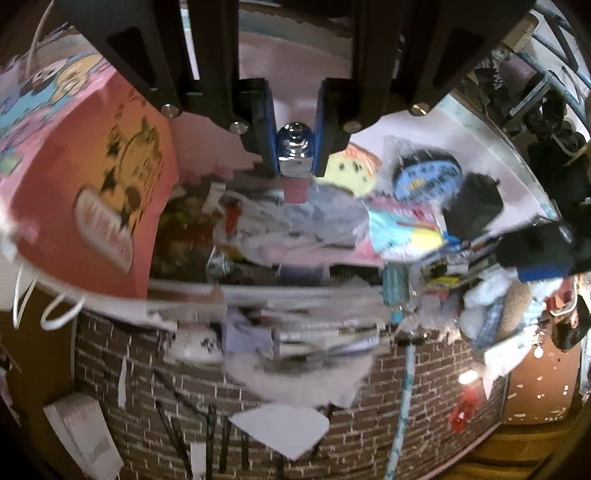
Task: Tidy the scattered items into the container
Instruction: 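Lift the nail clipper with the right gripper and carry it toward the white bag, then lower the nail clipper into the white paper bag and open the right gripper, then move the left gripper down around the black phone charger, then close the left gripper on the black charger and lift it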
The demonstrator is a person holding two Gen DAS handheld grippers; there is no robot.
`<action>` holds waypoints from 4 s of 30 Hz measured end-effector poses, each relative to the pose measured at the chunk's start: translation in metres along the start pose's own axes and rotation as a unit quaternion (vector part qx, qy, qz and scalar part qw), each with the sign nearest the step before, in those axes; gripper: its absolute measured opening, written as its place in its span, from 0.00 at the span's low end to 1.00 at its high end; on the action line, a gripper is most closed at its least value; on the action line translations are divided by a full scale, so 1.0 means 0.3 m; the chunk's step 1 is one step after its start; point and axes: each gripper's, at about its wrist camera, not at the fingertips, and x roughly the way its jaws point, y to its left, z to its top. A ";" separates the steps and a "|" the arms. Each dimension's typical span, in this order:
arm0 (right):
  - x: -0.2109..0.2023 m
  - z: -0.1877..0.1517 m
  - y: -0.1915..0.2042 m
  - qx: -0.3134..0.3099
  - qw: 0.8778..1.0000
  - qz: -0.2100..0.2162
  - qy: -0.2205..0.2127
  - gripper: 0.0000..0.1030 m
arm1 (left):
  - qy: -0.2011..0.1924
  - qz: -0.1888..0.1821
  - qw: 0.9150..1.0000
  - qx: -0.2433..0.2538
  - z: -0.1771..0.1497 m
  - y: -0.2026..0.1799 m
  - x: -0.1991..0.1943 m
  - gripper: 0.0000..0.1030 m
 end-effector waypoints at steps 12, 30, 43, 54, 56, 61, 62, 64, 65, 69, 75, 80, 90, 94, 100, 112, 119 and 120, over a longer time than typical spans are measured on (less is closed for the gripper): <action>-0.122 0.127 0.009 -0.003 0.997 0.060 -0.054 0.14 | -0.002 0.000 1.000 -0.001 0.009 -0.001 -0.002 1.00; -0.428 0.340 -0.287 0.020 0.988 -0.042 -0.149 0.14 | -0.005 -0.009 1.000 0.006 0.022 -0.028 0.002 1.00; -0.414 0.318 -0.563 0.033 0.987 -0.151 -0.035 0.15 | -0.004 -0.010 1.000 0.007 0.021 -0.035 0.004 1.00; -0.263 0.270 -0.570 0.014 0.986 -0.145 0.082 0.15 | -0.006 -0.009 1.000 0.004 0.019 -0.035 0.007 1.00; -0.243 0.260 -0.574 0.017 0.985 -0.145 0.096 0.15 | -0.006 -0.009 1.000 0.006 0.020 -0.034 0.007 1.00; -0.195 0.244 -0.589 0.020 0.982 -0.142 0.123 0.15 | -0.005 -0.009 1.000 0.004 0.020 -0.032 0.009 1.00; -0.186 0.241 -0.591 0.020 0.981 -0.141 0.129 0.15 | -0.005 -0.009 1.000 0.004 0.018 -0.029 0.006 1.00; -0.178 0.238 -0.590 0.018 0.981 -0.143 0.130 0.15 | -0.004 -0.009 1.000 0.003 0.015 -0.020 0.006 1.00; -0.175 0.237 -0.590 0.016 0.981 -0.145 0.130 0.15 | -0.004 -0.009 1.000 0.003 0.014 -0.017 0.006 1.00; -0.168 0.238 -0.595 0.019 0.980 -0.147 0.130 0.15 | -0.002 -0.007 1.000 0.002 0.006 -0.006 0.002 1.00; -0.193 0.252 -0.597 0.031 0.984 -0.137 0.108 0.18 | 0.004 -0.006 1.000 -0.001 0.001 0.000 0.014 1.00; -0.292 0.293 -0.566 0.048 0.992 -0.117 0.029 0.63 | 0.011 -0.003 1.000 -0.005 -0.005 0.006 0.031 1.00; -0.467 0.349 -0.372 0.049 0.991 -0.001 -0.121 0.98 | 0.023 0.005 0.999 -0.027 -0.029 0.054 0.066 1.00; -0.477 0.324 -0.255 0.022 0.988 0.075 -0.137 0.98 | 0.031 0.011 0.998 -0.045 -0.050 0.093 0.087 1.00; -0.428 0.241 -0.088 -0.010 0.982 0.143 -0.125 0.98 | 0.047 0.013 0.997 -0.064 -0.088 0.139 0.126 1.00; -0.312 0.120 0.031 0.000 0.978 0.205 -0.051 0.99 | 0.074 0.019 0.994 -0.079 -0.123 0.171 0.196 0.67; -0.305 0.116 0.021 0.012 0.977 0.209 -0.045 0.99 | 0.087 0.022 0.992 -0.089 -0.139 0.192 0.219 0.48; -0.304 0.114 0.020 0.013 0.977 0.209 -0.044 0.99 | 0.086 0.023 0.992 -0.087 -0.139 0.193 0.218 0.46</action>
